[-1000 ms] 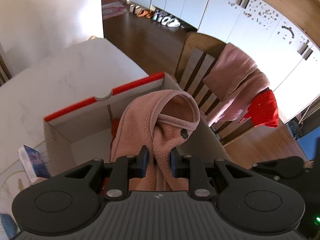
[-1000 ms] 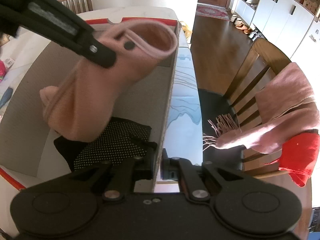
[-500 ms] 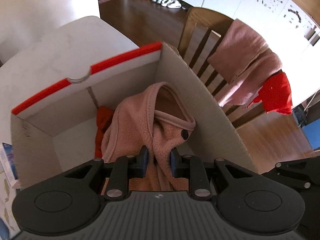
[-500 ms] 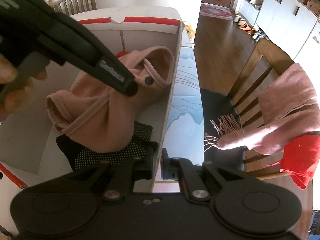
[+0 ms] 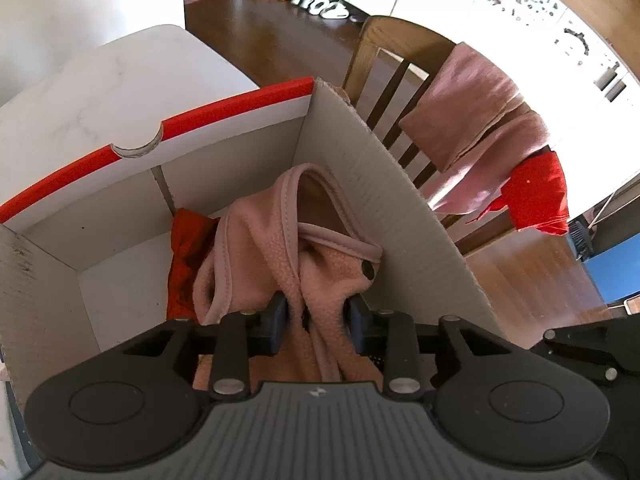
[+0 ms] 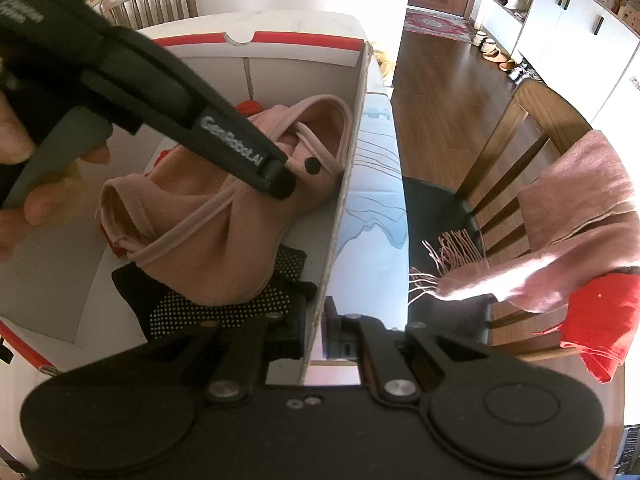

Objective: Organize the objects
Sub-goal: 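Lower the fleece into the box and open the left gripper, then move the left gripper back over the white USB cable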

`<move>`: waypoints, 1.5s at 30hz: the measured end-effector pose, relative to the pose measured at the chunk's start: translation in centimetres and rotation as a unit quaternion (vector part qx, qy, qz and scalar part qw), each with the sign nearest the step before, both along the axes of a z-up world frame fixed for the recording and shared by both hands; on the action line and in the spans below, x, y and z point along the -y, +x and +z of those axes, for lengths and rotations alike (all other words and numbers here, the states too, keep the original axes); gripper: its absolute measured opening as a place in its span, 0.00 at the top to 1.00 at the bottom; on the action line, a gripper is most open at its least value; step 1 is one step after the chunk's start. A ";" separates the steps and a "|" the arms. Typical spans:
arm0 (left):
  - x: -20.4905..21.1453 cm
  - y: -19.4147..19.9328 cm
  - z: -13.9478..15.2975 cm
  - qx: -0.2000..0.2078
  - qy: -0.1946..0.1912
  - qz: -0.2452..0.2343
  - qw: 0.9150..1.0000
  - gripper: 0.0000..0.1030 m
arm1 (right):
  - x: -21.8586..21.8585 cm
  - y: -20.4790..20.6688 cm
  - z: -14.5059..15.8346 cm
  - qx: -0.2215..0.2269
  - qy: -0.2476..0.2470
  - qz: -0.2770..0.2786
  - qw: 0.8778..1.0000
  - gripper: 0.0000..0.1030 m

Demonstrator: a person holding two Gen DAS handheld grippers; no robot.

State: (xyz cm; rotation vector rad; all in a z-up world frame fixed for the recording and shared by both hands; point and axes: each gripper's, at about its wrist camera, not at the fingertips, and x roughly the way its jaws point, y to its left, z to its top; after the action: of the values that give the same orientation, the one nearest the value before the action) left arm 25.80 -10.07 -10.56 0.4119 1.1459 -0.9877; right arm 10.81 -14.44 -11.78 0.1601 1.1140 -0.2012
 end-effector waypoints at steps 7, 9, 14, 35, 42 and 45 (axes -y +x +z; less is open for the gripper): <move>-1.4 -0.1 1.4 -0.005 -0.029 0.007 1.000 0.37 | 0.0 -0.1 0.1 -0.001 0.002 -0.002 1.000 0.93; -2.0 -0.1 2.2 -0.006 -0.041 0.007 0.999 0.37 | 0.1 -0.1 0.1 -0.001 0.003 -0.003 1.000 0.93; -4.1 0.2 4.7 -0.002 -0.068 0.016 0.998 0.37 | 0.1 -0.2 0.1 -0.002 0.004 -0.005 1.000 0.93; -24.8 3.2 11.5 0.069 -0.099 0.151 0.981 0.37 | -0.5 -0.2 0.8 -0.010 -0.010 -0.008 1.000 0.95; -31.4 3.6 11.1 0.086 -0.071 0.207 0.972 0.30 | -0.7 0.0 0.9 -0.013 -0.014 -0.010 1.000 0.95; -33.4 3.7 10.0 0.082 -0.059 0.223 0.970 0.29 | -0.8 0.1 1.0 -0.014 -0.016 -0.011 1.000 0.95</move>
State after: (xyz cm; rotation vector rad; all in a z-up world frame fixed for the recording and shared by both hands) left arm 29.53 23.30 -0.52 0.1258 0.9682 -0.6096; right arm 10.88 -13.65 -10.75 0.1410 1.1357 -0.2408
